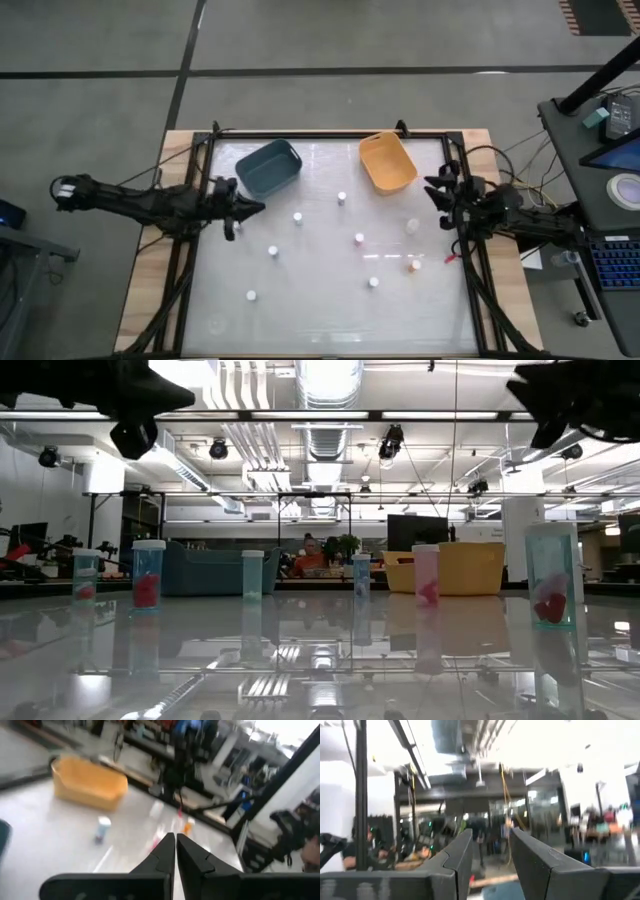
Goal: Pick and place medicine bottles into bin by pill shape (circle, oval)
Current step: Put the blue capsule bottle into the yellow bin
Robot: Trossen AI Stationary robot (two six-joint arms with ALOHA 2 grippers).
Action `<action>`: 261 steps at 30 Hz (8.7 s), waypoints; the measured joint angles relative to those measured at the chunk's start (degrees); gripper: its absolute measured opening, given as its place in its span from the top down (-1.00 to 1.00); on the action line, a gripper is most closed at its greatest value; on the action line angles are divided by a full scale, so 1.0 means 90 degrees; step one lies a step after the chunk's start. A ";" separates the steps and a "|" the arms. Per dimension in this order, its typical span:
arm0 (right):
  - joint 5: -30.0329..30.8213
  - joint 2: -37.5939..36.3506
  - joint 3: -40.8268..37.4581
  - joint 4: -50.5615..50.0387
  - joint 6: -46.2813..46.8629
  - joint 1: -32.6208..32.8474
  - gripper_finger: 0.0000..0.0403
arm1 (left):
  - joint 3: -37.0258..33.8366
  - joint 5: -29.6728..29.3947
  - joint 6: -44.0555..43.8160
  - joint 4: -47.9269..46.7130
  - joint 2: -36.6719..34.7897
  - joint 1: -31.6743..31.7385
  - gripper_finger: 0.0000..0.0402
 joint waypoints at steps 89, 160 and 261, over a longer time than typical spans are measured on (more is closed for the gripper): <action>0.0100 0.1719 0.0434 0.0546 -0.0849 0.0000 0.62 | 0.1920 -0.2087 -0.1504 -0.1745 0.4762 -0.1956 0.70; -0.0383 0.8533 0.5574 -0.1351 -0.0932 0.1072 0.13 | 0.3395 0.0459 0.4082 -0.0781 0.5194 0.0890 0.69; 0.2958 0.7826 0.3523 -0.0858 0.0735 -0.1480 0.54 | 0.3290 0.0158 0.3975 -0.2006 0.4344 0.0886 0.35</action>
